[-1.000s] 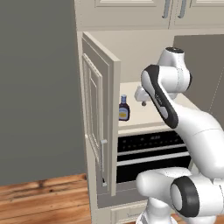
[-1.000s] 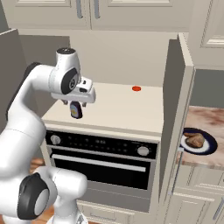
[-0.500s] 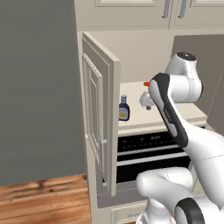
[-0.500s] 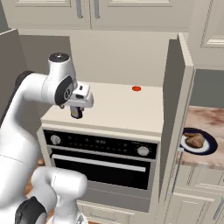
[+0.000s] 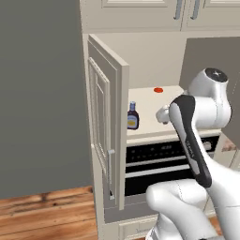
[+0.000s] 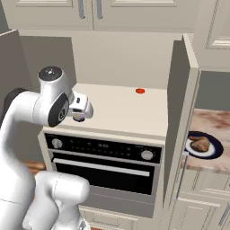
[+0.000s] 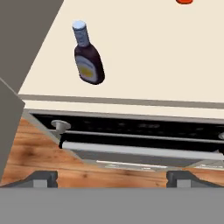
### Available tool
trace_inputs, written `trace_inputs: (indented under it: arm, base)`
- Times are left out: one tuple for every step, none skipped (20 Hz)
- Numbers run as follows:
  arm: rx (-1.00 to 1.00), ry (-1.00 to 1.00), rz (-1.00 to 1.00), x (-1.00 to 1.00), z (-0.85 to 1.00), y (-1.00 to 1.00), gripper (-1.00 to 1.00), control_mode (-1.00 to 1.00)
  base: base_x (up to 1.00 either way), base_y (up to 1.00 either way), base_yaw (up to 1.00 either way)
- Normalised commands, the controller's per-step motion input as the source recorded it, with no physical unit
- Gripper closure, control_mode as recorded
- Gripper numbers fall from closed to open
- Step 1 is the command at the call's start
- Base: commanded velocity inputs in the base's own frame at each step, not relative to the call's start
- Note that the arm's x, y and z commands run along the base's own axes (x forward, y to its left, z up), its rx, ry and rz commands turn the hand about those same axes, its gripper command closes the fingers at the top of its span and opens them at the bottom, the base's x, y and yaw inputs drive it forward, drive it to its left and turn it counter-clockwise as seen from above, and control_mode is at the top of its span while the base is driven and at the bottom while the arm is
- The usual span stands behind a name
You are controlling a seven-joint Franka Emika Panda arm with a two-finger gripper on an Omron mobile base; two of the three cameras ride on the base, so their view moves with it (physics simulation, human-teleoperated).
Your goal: Pick the chicken drumstick from the plate and place it on the cutting board. Then pick the condiment bottle from the cabinet and place it next to the cutting board.
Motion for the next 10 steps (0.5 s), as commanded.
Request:
trace_inputs:
  arm:
    - [0.0,-0.12,0.0,-0.43,0.03,-0.02,-1.0,-1.0]
    - [0.0,-0.12,0.0,-0.44,0.03,0.0,-1.0,-1.0]
    - [0.0,-0.11,0.0,-0.42,0.03,0.0,-1.0,-1.0]
    - [0.0,-0.11,0.0,-0.4,0.03,-0.01,-1.0,-1.0]
    - [0.0,-0.11,0.0,-0.38,0.05,-0.02,-1.0,-1.0]
    - [0.0,-0.11,0.0,-0.39,0.05,-0.02,-1.0,-1.0]
    - [0.0,-0.11,0.0,-0.38,0.06,-0.03,-1.0,-1.0]
    - [0.0,-0.1,0.0,-0.37,0.06,-0.03,-1.0,-1.0]
    - [0.0,-0.1,0.0,-0.36,0.08,-0.03,-1.0,-1.0]
    - [0.01,-0.1,0.0,-0.36,0.09,-0.03,-1.0,-1.0]
  base:
    - [0.0,0.0,0.0]
    - [0.0,0.0,0.0]
    - [0.0,0.0,0.0]
    - [0.0,0.0,0.0]
    - [0.0,0.0,0.0]
    - [0.0,0.0,0.0]
    - [0.0,0.0,0.0]
    - [0.0,0.0,0.0]
    - [0.0,0.0,0.0]
    - [0.0,0.0,0.0]
